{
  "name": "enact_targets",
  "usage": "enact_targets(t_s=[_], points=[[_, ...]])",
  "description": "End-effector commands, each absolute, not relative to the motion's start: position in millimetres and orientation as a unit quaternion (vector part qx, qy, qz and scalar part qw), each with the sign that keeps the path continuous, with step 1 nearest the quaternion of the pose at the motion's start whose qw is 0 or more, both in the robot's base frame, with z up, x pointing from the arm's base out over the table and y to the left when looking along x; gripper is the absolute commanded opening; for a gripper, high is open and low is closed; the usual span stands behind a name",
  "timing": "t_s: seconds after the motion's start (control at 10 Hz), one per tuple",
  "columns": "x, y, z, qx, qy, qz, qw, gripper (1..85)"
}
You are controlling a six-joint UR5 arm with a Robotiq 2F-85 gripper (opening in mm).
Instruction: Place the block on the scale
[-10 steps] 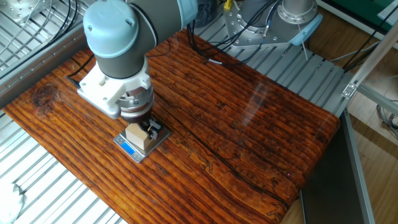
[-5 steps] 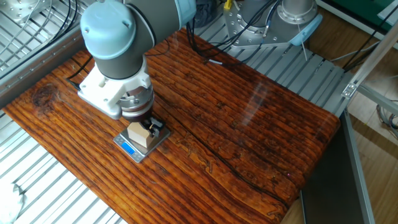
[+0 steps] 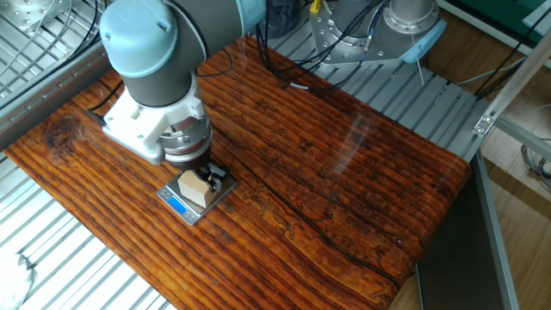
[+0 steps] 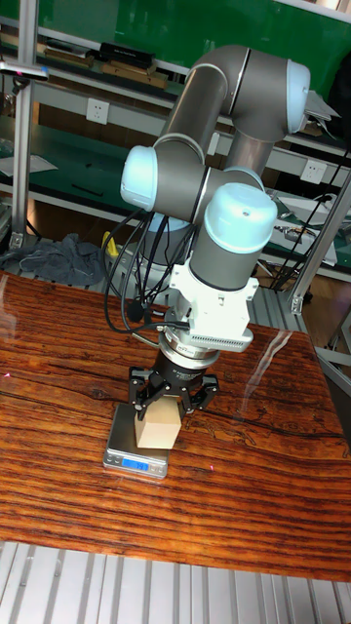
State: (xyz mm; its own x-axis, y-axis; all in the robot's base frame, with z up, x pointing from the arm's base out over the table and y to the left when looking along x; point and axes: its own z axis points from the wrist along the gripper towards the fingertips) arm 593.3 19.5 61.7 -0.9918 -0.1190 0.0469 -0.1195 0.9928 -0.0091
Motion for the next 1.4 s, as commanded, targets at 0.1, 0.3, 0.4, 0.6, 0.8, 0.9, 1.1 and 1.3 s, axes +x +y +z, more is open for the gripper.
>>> enact_targets(t_s=[0.1,0.3,0.4,0.6,0.8,0.9,1.1,1.3], points=[[601.2,14.8,63.1,0.050,-0.999,0.003,0.012,80.0],[601.4,10.4,64.5,0.053,-0.999,0.006,0.011,79.3],[600.2,11.3,65.7,0.053,-0.999,0.003,0.012,79.3],[599.9,10.5,71.1,0.056,-0.998,-0.002,0.009,79.3],[602.4,11.9,79.5,0.059,-0.998,-0.009,0.009,79.0],[603.1,13.6,82.4,0.059,-0.998,-0.011,0.009,76.3],[605.5,13.3,89.9,0.039,-0.999,0.000,0.014,47.7],[612.8,11.2,98.5,0.031,-0.999,0.031,0.015,1.0]])
